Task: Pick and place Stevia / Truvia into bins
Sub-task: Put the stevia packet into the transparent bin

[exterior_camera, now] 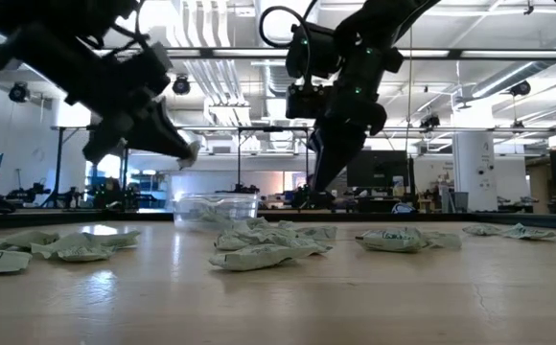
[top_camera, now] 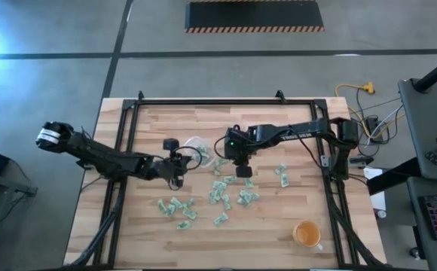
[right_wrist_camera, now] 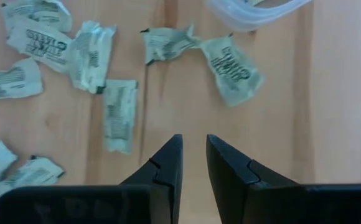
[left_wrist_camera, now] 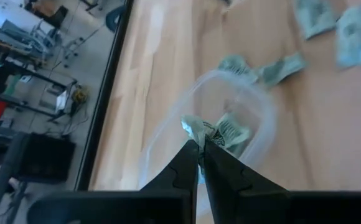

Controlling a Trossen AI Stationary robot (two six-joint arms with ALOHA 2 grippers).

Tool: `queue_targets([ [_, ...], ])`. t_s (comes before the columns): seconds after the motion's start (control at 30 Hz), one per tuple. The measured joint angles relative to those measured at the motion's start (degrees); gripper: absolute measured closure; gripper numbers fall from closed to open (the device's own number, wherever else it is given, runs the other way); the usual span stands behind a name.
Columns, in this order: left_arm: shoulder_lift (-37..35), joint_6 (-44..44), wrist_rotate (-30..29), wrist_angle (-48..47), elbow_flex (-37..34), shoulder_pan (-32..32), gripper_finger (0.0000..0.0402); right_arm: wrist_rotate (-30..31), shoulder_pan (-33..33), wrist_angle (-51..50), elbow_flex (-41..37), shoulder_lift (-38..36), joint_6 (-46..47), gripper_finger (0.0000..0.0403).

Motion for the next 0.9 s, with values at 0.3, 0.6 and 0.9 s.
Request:
queue_targets([
  [0.3, 2.0, 6.1, 1.6, 2.0, -0.1, 7.7, 0.0395, 0.0, 4.0, -0.1, -0.6, -0.2, 5.1, 0.0339],
  [0.6, 3.3, 11.0, 13.0, 6.1, -0.1, 15.3, 0.0395, 0.1, 6.7, -0.1, -0.6, -0.2, 9.8, 0.034],
  [0.9, 6.0, 12.2, 17.6, 8.1, 0.0, 18.3, 0.0395, 7.2, 7.6, -3.5, -0.6, -0.7, 16.2, 0.0344],
])
